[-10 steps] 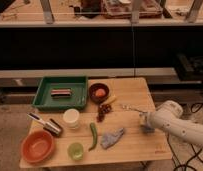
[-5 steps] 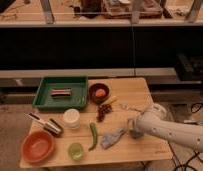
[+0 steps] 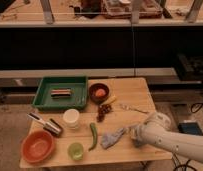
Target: Wipe table surface with sponge
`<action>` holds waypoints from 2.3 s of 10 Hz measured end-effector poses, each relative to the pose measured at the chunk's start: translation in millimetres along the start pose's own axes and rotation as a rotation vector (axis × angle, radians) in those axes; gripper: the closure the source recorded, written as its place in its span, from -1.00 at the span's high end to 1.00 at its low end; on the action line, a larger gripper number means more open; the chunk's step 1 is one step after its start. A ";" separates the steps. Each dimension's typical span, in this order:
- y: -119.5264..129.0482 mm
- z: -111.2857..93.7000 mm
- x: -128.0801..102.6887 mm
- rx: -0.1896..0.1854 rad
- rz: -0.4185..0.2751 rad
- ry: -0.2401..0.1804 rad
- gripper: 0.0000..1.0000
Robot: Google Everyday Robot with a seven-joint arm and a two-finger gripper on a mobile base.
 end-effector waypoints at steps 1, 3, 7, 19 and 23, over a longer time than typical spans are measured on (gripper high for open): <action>8.6 -3.3 -8.0 -0.008 0.012 -0.003 -0.39; 18.9 -8.2 -17.2 -0.018 0.025 -0.005 -0.39; 46.4 -23.2 -22.9 -0.041 0.077 0.009 -0.39; 73.7 -5.6 54.1 -0.089 0.142 0.025 -0.39; 21.0 13.2 54.5 -0.042 0.066 -0.012 -0.39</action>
